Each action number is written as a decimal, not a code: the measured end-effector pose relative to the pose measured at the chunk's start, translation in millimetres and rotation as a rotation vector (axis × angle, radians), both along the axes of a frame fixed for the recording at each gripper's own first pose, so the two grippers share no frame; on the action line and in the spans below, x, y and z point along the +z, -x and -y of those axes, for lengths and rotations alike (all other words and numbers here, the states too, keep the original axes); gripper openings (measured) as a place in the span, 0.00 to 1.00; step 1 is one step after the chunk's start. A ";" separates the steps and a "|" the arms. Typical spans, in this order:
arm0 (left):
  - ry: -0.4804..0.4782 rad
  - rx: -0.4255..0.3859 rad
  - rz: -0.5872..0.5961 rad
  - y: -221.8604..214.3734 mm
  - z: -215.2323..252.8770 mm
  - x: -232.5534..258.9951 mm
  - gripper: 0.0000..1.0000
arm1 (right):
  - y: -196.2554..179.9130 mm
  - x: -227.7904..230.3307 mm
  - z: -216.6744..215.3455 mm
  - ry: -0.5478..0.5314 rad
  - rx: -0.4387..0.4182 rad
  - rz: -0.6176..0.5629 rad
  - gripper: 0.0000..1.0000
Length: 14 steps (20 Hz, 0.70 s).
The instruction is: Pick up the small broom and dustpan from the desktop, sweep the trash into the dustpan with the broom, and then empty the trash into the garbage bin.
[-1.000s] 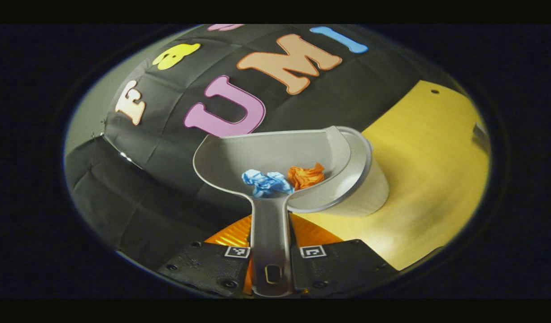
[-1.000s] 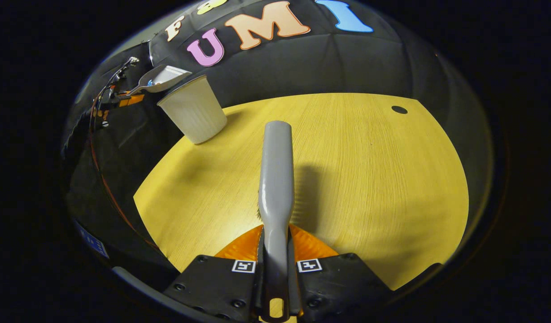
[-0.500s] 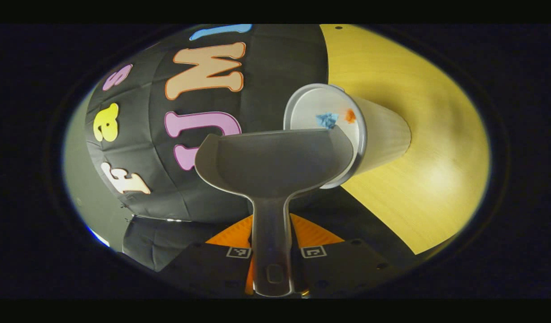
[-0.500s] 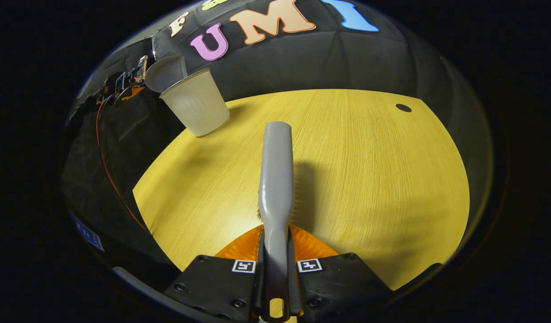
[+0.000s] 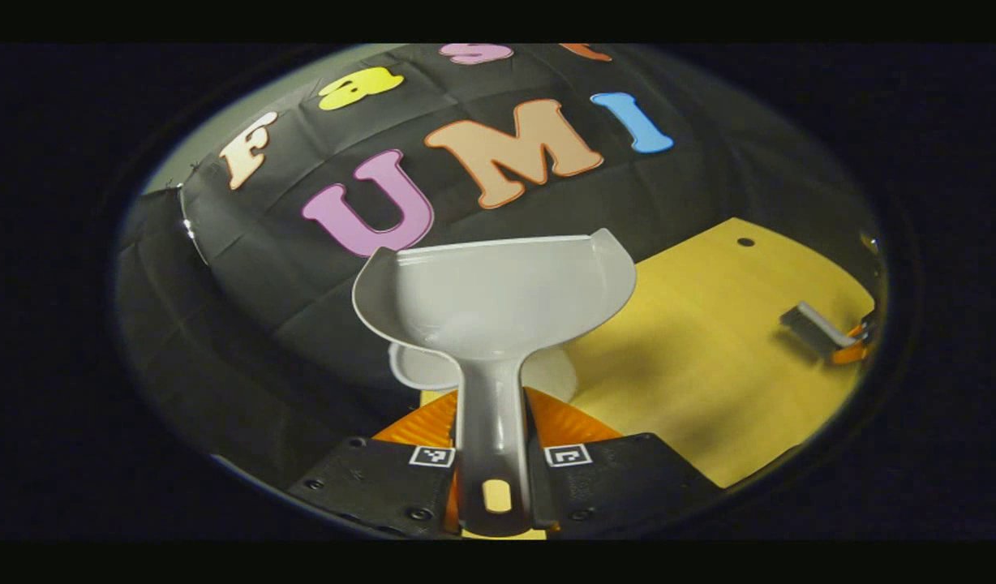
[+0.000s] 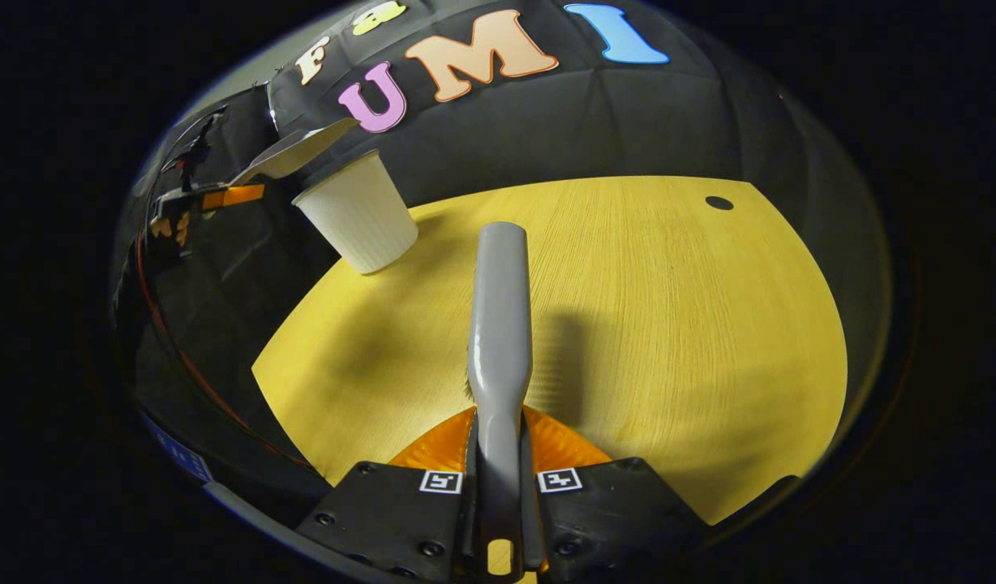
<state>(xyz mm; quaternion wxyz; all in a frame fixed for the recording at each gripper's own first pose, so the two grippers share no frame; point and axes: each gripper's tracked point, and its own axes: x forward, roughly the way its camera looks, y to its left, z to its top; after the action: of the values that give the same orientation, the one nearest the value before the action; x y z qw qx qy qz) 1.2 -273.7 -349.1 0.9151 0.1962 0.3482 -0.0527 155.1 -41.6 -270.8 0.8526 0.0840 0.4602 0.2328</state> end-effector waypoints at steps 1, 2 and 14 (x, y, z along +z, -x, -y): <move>0.042 -0.008 -0.007 12.7 21.1 -9.0 0.24 | 0.6 -0.1 -0.3 -0.003 -0.009 -0.001 0.18; 0.081 -0.018 -0.022 27.4 40.7 -20.6 0.25 | 0.8 0.1 -0.6 -0.002 -0.015 0.001 0.18; 0.267 0.018 -0.274 146.4 138.8 -153.0 0.26 | 4.7 -12.0 -8.4 0.085 -0.086 -0.047 0.18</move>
<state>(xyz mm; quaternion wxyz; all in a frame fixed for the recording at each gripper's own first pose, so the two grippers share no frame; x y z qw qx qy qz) -145.2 -412.5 -502.1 0.8774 0.0607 0.4614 -0.1166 150.5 -33.1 -282.8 0.8536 0.0729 0.4854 0.1742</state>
